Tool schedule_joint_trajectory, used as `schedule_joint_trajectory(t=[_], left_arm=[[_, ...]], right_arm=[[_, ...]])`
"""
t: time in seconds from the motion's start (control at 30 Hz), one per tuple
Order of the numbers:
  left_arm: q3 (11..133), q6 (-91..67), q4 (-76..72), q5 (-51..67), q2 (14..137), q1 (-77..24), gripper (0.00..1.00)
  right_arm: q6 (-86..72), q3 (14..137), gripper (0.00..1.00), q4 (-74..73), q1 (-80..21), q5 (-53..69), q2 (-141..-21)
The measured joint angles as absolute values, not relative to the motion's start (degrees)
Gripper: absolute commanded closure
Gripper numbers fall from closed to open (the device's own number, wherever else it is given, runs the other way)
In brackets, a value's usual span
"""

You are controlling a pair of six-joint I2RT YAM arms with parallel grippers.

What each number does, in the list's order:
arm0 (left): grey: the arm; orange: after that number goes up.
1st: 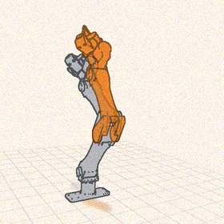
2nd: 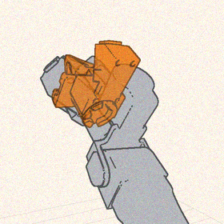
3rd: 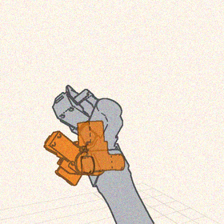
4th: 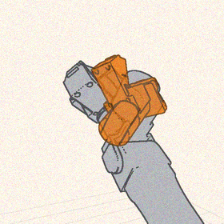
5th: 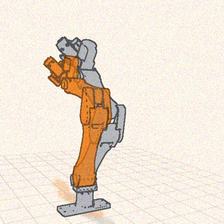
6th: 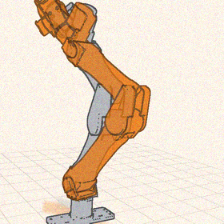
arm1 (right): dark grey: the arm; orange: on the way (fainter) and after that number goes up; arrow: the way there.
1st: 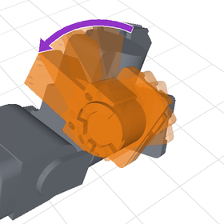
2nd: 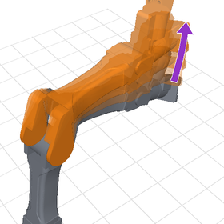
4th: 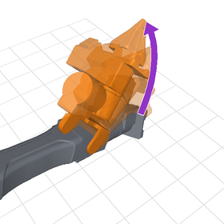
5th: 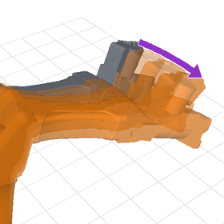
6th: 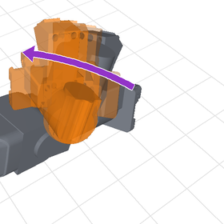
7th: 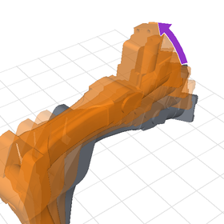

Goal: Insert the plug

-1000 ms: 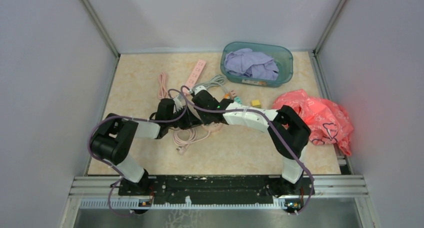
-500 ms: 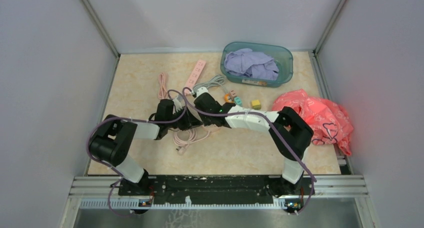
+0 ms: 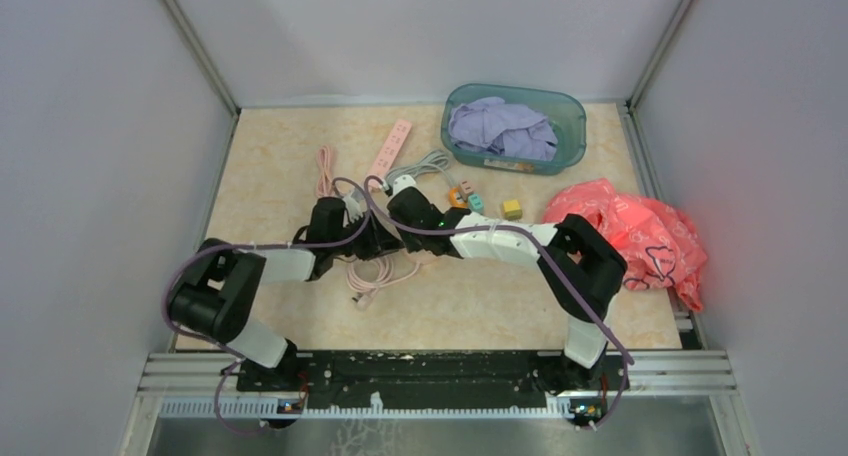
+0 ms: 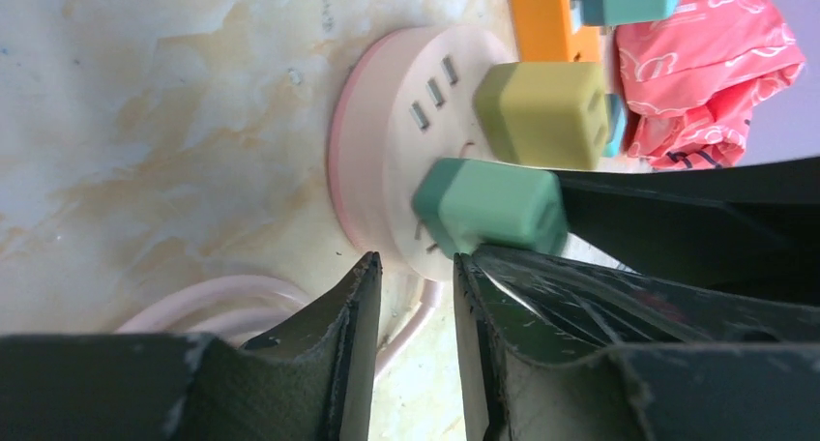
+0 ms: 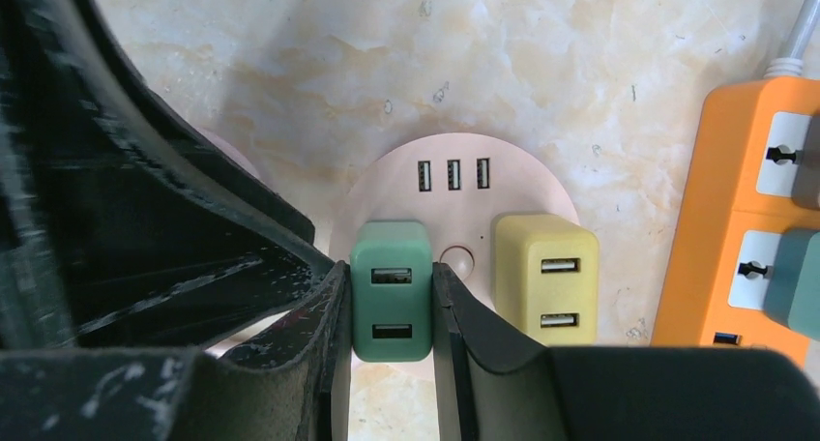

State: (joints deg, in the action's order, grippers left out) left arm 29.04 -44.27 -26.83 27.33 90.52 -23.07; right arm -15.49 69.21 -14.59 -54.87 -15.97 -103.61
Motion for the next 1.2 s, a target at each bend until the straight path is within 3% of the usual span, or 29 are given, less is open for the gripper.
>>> schedule_joint_trajectory(t=[0.43, 0.67, 1.0, 1.2], left_arm=[[28.67, -41.30, -11.16, 17.32, 63.92, -22.96, 0.29], [26.94, -40.05, -0.95, 8.60, 51.11, -22.76, 0.20], [24.18, -40.51, 9.56, 4.40, 47.88, -22.76, 0.16], [22.96, -41.58, 11.09, 5.67, 51.44, -22.76, 0.25]], right_arm=[[-12.97, 70.85, 0.48, -19.53, -55.11, -16.51, -103.11], [-10.26, 64.99, 0.31, -20.56, -55.11, -15.35, -94.70], [-7.51, 51.13, 0.21, -11.77, -55.11, -19.09, -73.17], [-6.11, 39.40, 0.19, -4.60, -55.11, -24.38, -65.23]])
